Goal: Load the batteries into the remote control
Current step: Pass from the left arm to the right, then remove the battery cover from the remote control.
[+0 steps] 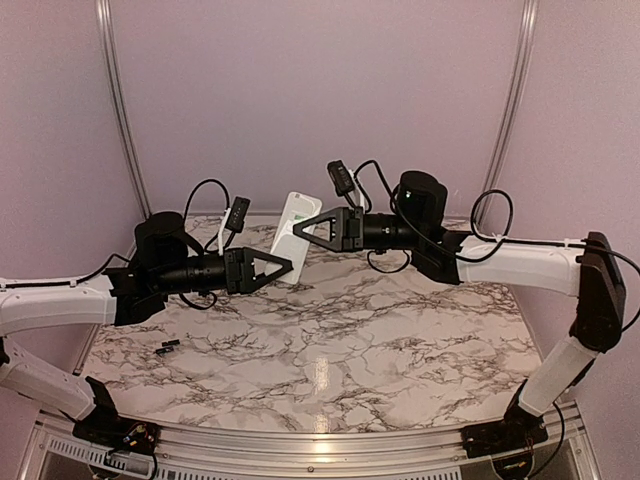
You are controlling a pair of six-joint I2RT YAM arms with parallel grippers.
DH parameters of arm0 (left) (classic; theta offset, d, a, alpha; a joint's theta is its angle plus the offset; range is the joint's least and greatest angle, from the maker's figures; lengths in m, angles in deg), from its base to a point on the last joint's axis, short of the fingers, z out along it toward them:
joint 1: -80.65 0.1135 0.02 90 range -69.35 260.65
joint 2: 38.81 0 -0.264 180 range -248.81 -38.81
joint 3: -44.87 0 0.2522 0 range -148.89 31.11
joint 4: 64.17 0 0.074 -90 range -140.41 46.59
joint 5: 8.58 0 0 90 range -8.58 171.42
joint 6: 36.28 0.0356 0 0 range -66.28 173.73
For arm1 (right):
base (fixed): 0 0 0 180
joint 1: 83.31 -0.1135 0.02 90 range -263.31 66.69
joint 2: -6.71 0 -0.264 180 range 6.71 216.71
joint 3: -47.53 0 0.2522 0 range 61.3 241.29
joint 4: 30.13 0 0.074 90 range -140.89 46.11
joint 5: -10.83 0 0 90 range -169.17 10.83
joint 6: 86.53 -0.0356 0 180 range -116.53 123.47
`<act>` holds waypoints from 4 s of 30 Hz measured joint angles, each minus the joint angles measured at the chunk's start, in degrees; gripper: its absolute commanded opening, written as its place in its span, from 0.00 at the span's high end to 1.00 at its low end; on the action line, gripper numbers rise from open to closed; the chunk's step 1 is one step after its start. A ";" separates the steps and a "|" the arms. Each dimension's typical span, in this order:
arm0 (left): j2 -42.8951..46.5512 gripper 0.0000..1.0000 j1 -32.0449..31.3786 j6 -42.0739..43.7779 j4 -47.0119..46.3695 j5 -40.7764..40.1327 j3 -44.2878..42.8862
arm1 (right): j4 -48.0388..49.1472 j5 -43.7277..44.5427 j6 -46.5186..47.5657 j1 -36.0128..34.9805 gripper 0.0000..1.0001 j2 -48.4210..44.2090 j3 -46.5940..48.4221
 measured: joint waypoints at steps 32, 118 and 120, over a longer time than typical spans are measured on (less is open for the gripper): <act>-6.67 0.44 1.03 -15.30 -8.24 1.90 -1.92 | -6.29 8.85 8.39 0.28 1.00 -6.14 -0.90; -8.17 0.72 1.62 -15.58 -6.97 -0.92 -1.49 | -7.52 14.05 5.81 3.26 1.00 -6.47 -3.37; -8.17 0.76 1.64 -15.63 -6.91 -0.96 -1.49 | -7.78 14.56 6.10 3.26 1.00 -6.58 -3.37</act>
